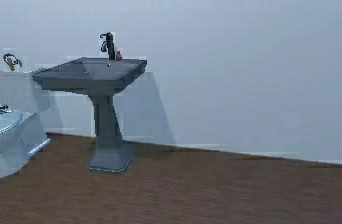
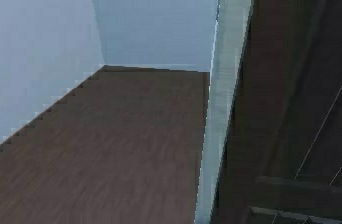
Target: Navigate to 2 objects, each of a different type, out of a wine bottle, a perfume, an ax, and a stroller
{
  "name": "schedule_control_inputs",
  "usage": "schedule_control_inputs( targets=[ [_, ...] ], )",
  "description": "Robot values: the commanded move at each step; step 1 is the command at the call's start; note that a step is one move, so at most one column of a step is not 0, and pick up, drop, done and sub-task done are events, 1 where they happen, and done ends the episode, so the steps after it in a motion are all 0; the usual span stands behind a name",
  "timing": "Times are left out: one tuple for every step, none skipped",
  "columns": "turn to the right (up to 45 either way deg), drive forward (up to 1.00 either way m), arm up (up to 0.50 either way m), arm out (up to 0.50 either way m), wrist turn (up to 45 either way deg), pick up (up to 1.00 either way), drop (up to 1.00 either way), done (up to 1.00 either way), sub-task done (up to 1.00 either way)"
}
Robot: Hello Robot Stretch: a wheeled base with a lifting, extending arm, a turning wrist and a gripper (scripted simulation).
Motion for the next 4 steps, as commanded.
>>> schedule_control_inputs(
  targets=[
    [0.0, 1.00, 0.00, 0.00, 0.0, 0.00, 0.00, 0.00, 0.00],
    [0.0, 0.30, 0.00, 0.00, 0.0, 0.00, 0.00, 0.00, 0.00],
    [-33.0, 0.00, 0.00, 0.00, 0.0, 0.00, 0.00, 0.00, 0.00],
    [0.0, 0.00, 0.00, 0.00, 0.0, 0.00, 0.00, 1.00, 0.00]
  ],
)
